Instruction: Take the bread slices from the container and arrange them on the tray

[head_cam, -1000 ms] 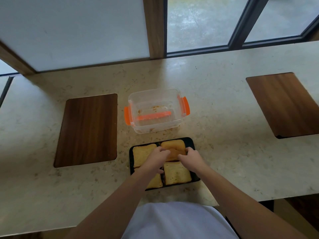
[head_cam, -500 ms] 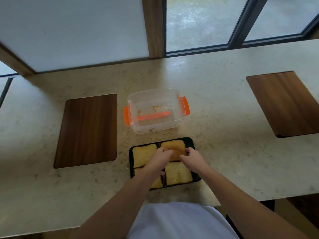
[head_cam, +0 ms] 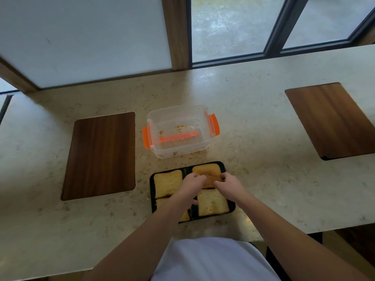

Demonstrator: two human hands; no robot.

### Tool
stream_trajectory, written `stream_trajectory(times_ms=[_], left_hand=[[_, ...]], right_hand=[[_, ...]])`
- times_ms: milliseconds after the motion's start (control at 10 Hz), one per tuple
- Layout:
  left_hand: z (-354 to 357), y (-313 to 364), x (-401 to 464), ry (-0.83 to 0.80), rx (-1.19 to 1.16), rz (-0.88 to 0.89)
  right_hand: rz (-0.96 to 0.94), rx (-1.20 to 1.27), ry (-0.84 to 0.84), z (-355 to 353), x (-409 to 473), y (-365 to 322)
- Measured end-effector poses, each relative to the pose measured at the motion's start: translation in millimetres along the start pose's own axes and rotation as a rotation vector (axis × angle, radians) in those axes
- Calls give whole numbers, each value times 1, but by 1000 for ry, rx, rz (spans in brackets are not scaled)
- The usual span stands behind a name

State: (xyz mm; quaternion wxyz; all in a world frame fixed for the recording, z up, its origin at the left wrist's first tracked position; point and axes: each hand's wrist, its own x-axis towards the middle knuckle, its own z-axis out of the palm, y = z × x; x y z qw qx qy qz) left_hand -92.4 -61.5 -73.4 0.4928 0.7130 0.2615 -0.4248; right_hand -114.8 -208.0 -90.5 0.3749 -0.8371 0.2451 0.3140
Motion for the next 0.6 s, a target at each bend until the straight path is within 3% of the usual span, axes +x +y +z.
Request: stream_trajectory(times_ms=[100, 200, 300, 400, 500, 600], left_hand=[[-1, -1, -1, 10, 12, 19], [-1, -8, -6, 61, 252, 148], [-6, -19, -17, 237, 749, 443], [-15, -24, -23, 407, 930, 605], [-33, -20, -21, 418, 1027, 642], [-55, -14, -12, 357, 1077, 503]], right_hand=[[12, -14, 0, 1, -2, 0], [18, -138, 36, 3, -7, 0], [-43, -305, 105, 8, -15, -8], [-95, -389, 120, 18, -21, -24], [-153, -512, 96, 28, -26, -39], [-153, -604, 81, 30, -26, -56]])
